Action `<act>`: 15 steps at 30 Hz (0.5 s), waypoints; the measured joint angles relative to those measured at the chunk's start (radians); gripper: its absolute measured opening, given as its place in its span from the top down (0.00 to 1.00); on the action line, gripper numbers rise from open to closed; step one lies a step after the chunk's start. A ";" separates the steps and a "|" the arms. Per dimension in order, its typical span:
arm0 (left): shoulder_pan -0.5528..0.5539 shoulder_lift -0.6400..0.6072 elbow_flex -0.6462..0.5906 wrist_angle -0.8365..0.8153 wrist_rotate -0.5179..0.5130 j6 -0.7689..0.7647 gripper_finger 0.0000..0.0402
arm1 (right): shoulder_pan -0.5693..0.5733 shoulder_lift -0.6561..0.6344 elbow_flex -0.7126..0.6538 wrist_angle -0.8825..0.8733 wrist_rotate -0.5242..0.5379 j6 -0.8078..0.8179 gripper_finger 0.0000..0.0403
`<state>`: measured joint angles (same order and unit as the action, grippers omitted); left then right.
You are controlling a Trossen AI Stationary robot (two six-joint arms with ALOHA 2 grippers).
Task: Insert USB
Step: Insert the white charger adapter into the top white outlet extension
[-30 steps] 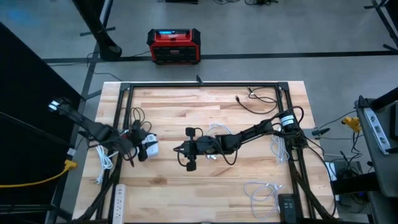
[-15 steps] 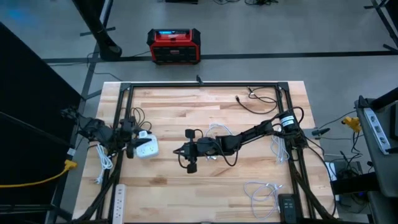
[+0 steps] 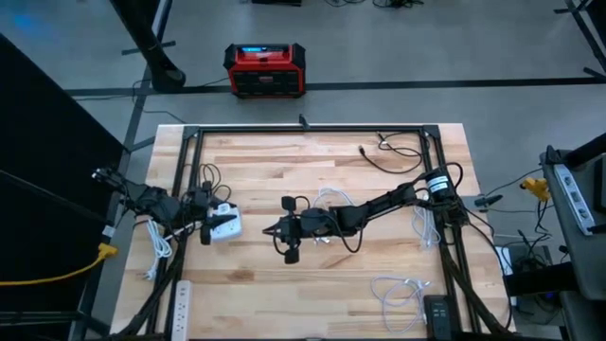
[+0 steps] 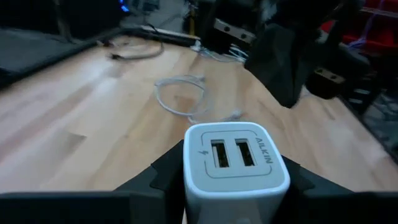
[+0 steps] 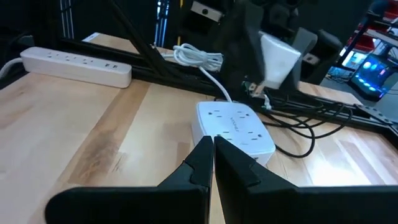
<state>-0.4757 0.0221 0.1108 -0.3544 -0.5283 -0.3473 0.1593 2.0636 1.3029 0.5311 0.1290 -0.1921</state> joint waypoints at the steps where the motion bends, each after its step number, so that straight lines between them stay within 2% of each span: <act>1: 0.002 0.001 0.000 0.000 0.020 -0.010 0.66 | 0.000 0.000 0.000 0.000 0.000 0.000 1.00; 12: 0.032 0.000 -0.006 0.040 0.124 -0.032 0.66 | 0.000 0.000 0.000 0.006 -0.002 0.017 1.00; 15: 0.048 0.009 -0.021 0.123 0.129 -0.011 0.66 | 0.000 0.000 0.000 0.005 -0.002 0.017 1.00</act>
<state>-0.4276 0.0306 0.0895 -0.2316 -0.3995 -0.3580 0.1593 2.0636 1.3029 0.5365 0.1272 -0.1749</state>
